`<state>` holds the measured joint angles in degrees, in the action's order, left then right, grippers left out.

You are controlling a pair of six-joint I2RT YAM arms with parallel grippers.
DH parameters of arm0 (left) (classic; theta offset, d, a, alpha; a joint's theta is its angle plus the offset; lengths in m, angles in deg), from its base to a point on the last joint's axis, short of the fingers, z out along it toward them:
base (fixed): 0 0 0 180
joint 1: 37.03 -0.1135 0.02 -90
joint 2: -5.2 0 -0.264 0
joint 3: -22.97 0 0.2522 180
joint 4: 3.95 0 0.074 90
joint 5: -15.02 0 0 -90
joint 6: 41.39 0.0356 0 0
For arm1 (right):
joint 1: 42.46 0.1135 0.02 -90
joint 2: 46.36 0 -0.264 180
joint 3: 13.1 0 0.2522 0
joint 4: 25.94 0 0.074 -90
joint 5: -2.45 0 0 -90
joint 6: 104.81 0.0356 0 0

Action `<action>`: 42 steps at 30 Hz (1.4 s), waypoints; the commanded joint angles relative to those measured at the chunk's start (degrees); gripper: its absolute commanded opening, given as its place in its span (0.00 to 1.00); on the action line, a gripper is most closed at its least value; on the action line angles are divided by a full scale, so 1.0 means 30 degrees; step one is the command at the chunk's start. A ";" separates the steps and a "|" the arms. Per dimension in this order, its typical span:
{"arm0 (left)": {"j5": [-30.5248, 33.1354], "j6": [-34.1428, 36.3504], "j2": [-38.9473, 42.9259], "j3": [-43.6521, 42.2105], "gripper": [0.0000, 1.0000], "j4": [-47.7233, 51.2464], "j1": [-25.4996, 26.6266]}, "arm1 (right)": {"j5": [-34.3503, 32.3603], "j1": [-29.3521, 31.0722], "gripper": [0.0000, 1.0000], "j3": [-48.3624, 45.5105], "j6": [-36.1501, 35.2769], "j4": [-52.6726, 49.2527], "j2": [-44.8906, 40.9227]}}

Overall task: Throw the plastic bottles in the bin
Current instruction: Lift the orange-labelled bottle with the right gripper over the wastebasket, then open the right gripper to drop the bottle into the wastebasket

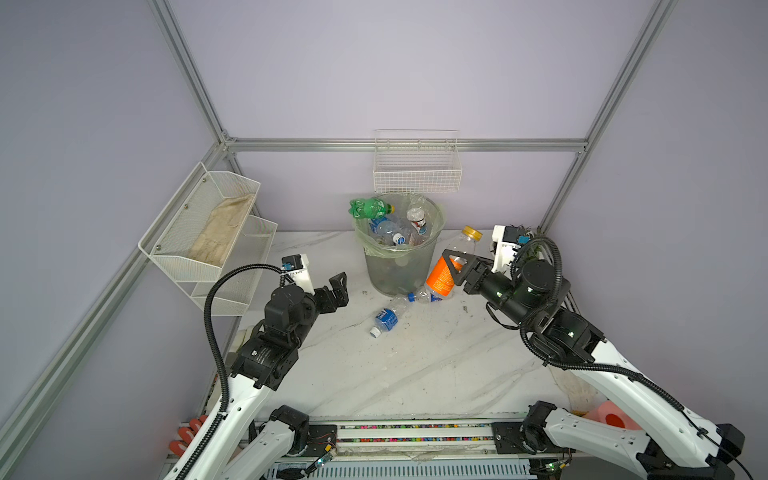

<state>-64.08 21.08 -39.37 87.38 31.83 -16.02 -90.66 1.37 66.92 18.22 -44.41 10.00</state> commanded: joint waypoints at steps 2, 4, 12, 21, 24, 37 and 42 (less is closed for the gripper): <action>-0.0239 -0.0257 -0.0076 -0.0127 1.00 -0.0251 -0.0077 | 0.0153 0.0124 0.00 0.1409 -0.2215 0.1057 -0.0092; -0.0266 -0.0283 -0.0136 -0.0080 1.00 -0.0291 -0.0058 | 0.0138 0.0121 0.00 0.2100 -0.2655 0.0822 0.0339; -0.0410 -0.0366 -0.0121 -0.0066 1.00 -0.0280 -0.0064 | -0.0878 0.0099 0.15 0.5393 -0.4112 0.0573 0.3326; -0.0279 -0.0160 0.0491 0.0323 1.00 0.0443 -0.0049 | -0.0365 -0.2379 0.38 1.3907 -0.4444 -0.4459 1.2486; 0.0074 0.0201 0.0949 0.0572 1.00 0.1043 -0.0065 | -0.0106 -0.3416 0.97 1.6823 -0.3888 -0.7444 1.4718; -0.0238 0.0082 0.0847 0.0250 1.00 0.0697 -0.0067 | 0.0788 -0.3256 0.97 1.0541 -0.3567 -0.3004 0.9208; -0.0758 -0.0268 0.0623 0.0068 1.00 0.0564 -0.0077 | 0.0750 -0.3239 0.97 0.9343 -0.3403 -0.2636 0.7911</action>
<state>-64.67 21.05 -38.08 87.41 35.64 -16.02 -88.67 -8.33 97.41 7.60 -53.44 34.54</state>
